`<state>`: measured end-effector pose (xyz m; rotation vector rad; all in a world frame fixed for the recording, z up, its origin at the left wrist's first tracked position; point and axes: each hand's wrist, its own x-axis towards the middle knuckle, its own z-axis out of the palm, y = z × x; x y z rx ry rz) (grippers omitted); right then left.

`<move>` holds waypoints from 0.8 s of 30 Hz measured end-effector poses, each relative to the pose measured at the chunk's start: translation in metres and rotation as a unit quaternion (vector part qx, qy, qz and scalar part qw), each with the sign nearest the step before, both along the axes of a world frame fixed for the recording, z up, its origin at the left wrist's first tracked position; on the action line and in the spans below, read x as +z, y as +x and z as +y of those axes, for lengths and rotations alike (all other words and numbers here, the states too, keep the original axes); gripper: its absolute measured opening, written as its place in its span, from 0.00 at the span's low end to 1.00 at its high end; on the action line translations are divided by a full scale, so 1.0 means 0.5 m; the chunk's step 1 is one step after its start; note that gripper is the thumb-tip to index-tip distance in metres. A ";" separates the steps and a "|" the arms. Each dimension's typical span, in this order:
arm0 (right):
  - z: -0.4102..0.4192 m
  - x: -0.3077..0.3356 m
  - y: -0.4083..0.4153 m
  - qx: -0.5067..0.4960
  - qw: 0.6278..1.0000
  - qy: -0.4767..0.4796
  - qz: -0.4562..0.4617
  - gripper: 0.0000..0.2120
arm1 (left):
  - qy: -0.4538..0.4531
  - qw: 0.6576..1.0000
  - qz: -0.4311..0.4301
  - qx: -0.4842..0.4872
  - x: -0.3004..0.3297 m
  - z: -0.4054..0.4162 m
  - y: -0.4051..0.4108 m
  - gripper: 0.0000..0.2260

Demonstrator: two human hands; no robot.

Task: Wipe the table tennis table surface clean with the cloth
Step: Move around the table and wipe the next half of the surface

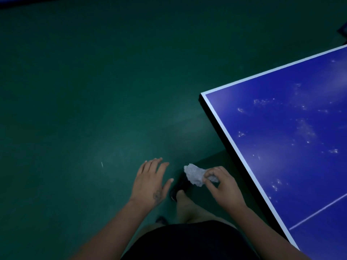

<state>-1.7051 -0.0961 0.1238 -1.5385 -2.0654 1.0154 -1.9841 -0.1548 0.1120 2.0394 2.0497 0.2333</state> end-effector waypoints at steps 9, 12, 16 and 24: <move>0.322 -0.021 -0.063 -0.028 0.999 -0.019 0.009 0.10 | -0.036 0.999 0.027 -0.007 -0.002 0.312 -0.060 0.25; 0.421 -0.022 -0.072 -0.008 1.000 -0.013 0.005 0.10 | -0.038 0.999 0.022 0.001 0.001 0.414 -0.059 0.25; 0.544 -0.020 -0.085 -0.007 1.000 -0.005 -0.014 0.10 | -0.038 0.999 0.006 0.019 0.015 0.527 -0.065 0.26; 0.739 -0.029 -0.177 -0.039 0.999 -0.008 -0.009 0.10 | -0.055 0.998 0.012 0.001 -0.005 0.748 -0.178 0.28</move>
